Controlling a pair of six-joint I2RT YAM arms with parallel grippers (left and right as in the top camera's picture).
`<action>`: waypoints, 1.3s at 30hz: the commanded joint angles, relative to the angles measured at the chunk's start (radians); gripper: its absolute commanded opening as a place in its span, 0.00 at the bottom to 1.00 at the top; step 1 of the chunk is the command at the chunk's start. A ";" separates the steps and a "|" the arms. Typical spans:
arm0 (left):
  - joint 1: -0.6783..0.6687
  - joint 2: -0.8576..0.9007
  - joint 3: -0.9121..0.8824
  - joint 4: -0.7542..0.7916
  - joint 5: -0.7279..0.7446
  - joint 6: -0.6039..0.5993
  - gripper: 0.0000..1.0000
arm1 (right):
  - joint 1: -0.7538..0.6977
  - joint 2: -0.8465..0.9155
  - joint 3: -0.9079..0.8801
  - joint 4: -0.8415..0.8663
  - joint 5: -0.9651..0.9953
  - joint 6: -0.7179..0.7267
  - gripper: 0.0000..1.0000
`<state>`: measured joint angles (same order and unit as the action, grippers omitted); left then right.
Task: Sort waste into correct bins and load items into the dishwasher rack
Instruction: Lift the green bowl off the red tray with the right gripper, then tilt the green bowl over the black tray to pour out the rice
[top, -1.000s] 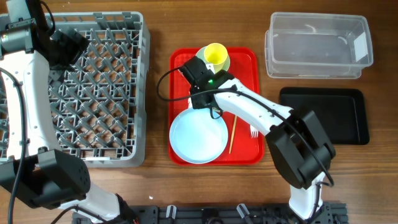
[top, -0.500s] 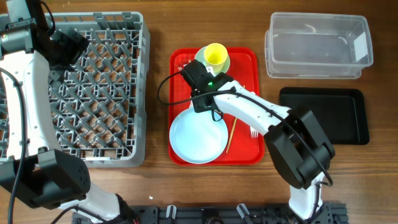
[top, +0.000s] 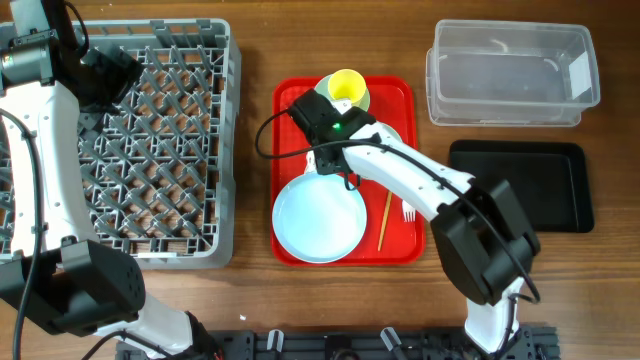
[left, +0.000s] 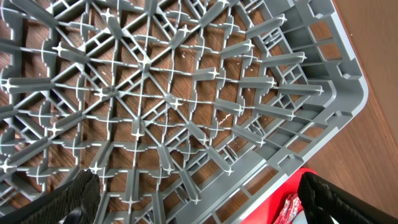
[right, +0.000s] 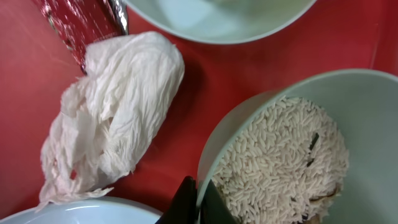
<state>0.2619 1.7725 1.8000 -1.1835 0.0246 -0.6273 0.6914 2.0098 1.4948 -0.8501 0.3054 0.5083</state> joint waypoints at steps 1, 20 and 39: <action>0.003 -0.007 0.006 0.000 -0.007 -0.009 1.00 | -0.037 -0.122 0.025 -0.016 0.035 0.112 0.04; 0.003 -0.007 0.006 0.000 -0.007 -0.009 1.00 | -0.944 -0.347 -0.073 -0.132 -0.723 -0.170 0.04; 0.003 -0.007 0.006 0.000 -0.008 -0.009 1.00 | -1.423 -0.185 -0.341 -0.026 -1.731 -0.387 0.04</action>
<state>0.2619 1.7725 1.8000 -1.1831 0.0246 -0.6273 -0.7147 1.7893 1.1580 -0.8776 -1.3064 0.1257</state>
